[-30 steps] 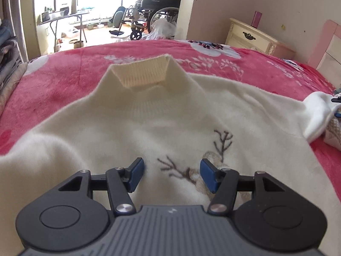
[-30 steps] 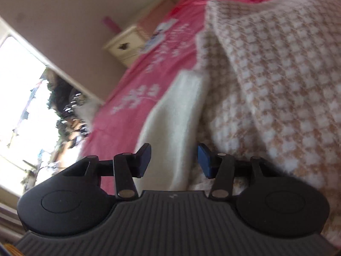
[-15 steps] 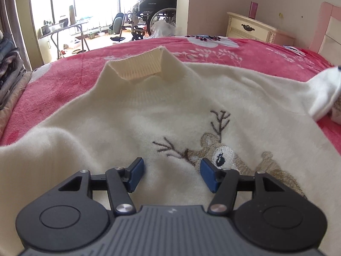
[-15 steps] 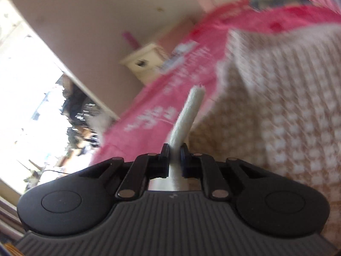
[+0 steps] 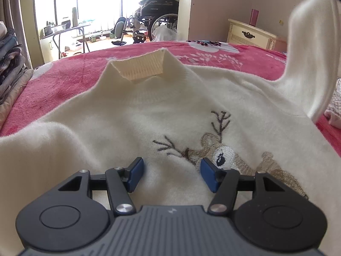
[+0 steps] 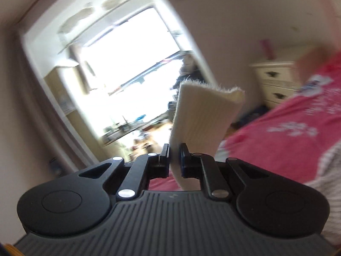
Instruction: Fold clothes
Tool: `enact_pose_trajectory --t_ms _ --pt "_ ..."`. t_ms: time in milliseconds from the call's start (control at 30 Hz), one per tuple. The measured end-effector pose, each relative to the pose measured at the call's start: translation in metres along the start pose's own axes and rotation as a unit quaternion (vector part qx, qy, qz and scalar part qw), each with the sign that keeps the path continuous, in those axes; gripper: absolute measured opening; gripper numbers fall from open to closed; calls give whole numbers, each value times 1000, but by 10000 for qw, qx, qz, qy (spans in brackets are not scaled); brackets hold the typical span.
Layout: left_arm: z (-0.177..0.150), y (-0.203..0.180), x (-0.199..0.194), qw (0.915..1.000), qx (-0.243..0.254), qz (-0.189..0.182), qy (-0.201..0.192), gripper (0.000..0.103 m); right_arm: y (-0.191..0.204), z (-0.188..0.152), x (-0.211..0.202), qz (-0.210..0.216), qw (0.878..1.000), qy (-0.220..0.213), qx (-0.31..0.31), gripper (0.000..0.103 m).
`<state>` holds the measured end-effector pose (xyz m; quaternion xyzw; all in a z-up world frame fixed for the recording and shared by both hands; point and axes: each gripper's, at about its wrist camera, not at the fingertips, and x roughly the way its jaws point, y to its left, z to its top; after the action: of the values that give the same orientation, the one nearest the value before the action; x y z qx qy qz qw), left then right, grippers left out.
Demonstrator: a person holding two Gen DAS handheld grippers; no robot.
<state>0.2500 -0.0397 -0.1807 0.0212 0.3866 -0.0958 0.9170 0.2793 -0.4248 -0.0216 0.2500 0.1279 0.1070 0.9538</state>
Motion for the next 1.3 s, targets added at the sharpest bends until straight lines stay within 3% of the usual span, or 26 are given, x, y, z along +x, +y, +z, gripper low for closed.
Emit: enact_pose_trajectory --t_ms 100,167,300,367,433,533,600,667,733,833,900,967,1000,1033,1067,1200,1300 --pt "2 5 -4 10000 -65 -19 56 60 36 -14 8 457 9984 203 -249 8" --pt "5 20 -14 9991 -410 -34 121 60 59 -28 13 770 9952 358 -476 8" --pt "-1 67 -59 9926 -1201 11 153 60 113 -94 17 1204 9798 974 -1268 11" --pt "-11 86 -85 9912 -1302 127 187 60 134 -136 20 1368 9668 1462 -1587 17" --pt "-22 100 -107 9901 -1370 190 243 60 137 -189 34 1504 9421 2439 -1740 33" --pt "-36 112 -126 9882 -1485 194 315 60 140 -242 29 1569 9112 3471 -1570 33" --pt "-40 114 -132 9884 -1475 168 325 60 130 -245 15 1604 9071 3789 -892 34" --pt "-40 113 -132 9891 -1430 86 331 60 116 -236 -2 1635 9039 3952 8 43" --pt "-37 111 -129 9890 -1445 -82 316 61 102 -226 -19 1653 8932 4083 908 43" --pt "-33 107 -117 9873 -1518 -344 321 61 81 -213 -46 1649 8636 4184 2279 45" --pt "-32 103 -108 9849 -1611 -501 389 61 66 -213 -72 1673 8351 4038 3339 48" --pt "-30 100 -96 9814 -1748 -627 491 61 56 -222 -96 1603 8107 3964 4000 52" --pt "-29 99 -90 9793 -1827 -676 557 61 52 -226 -108 1529 8040 3944 4179 52" --pt "-28 98 -82 9769 -1913 -711 637 61 49 -227 -115 1417 8076 3930 4161 52" --pt "-26 98 -75 9746 -1998 -729 703 61 44 -226 -118 1237 8191 3868 4051 52" --pt "-21 97 -52 9688 -2294 -568 745 57 10 -207 -110 429 8842 3083 3483 53" --pt "-16 95 -39 9682 -2361 -402 717 47 -14 -189 -99 -22 9252 2326 2998 53"
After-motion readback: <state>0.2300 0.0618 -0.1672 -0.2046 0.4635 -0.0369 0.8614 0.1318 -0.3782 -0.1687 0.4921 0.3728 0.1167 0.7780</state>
